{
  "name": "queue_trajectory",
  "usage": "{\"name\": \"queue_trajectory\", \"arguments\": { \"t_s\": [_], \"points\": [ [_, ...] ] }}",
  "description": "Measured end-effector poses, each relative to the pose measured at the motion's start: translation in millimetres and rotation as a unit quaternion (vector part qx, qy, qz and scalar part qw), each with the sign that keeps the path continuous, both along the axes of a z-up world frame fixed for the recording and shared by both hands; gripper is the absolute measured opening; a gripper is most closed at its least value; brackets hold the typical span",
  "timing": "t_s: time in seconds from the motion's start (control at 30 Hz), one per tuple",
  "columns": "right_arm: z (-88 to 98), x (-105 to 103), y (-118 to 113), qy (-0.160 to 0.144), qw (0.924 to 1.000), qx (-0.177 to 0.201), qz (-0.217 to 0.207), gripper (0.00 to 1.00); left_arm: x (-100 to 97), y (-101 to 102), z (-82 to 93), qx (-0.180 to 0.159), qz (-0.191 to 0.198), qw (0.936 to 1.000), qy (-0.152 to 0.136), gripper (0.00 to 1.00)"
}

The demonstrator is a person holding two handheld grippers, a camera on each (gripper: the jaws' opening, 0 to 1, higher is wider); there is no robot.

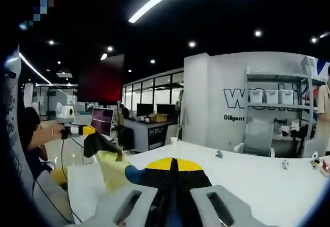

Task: Fold the garment on the visible template until the final outline fits inside the template.

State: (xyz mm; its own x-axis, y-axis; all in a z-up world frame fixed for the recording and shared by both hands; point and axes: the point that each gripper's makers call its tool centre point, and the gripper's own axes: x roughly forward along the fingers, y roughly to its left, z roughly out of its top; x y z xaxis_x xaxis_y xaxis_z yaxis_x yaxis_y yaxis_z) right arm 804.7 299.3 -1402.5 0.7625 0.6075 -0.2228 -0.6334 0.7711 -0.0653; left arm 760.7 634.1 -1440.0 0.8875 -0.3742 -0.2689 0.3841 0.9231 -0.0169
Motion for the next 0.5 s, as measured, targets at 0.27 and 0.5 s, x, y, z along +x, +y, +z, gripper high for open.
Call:
{"name": "queue_trajectory", "arguments": {
  "t_s": [0.27,0.5],
  "points": [
    [41.8,-17,-6,-0.026,0.9986,0.044,0.013,0.0,-19.2,-11,49.2,-0.06,-0.034,0.9961,-0.055,0.0],
    [82.8,-40,-13,-0.066,0.9942,0.082,0.022,0.0,-37.3,-7,83.5,-0.082,-0.037,0.9919,-0.09,0.0]
  ]
}}
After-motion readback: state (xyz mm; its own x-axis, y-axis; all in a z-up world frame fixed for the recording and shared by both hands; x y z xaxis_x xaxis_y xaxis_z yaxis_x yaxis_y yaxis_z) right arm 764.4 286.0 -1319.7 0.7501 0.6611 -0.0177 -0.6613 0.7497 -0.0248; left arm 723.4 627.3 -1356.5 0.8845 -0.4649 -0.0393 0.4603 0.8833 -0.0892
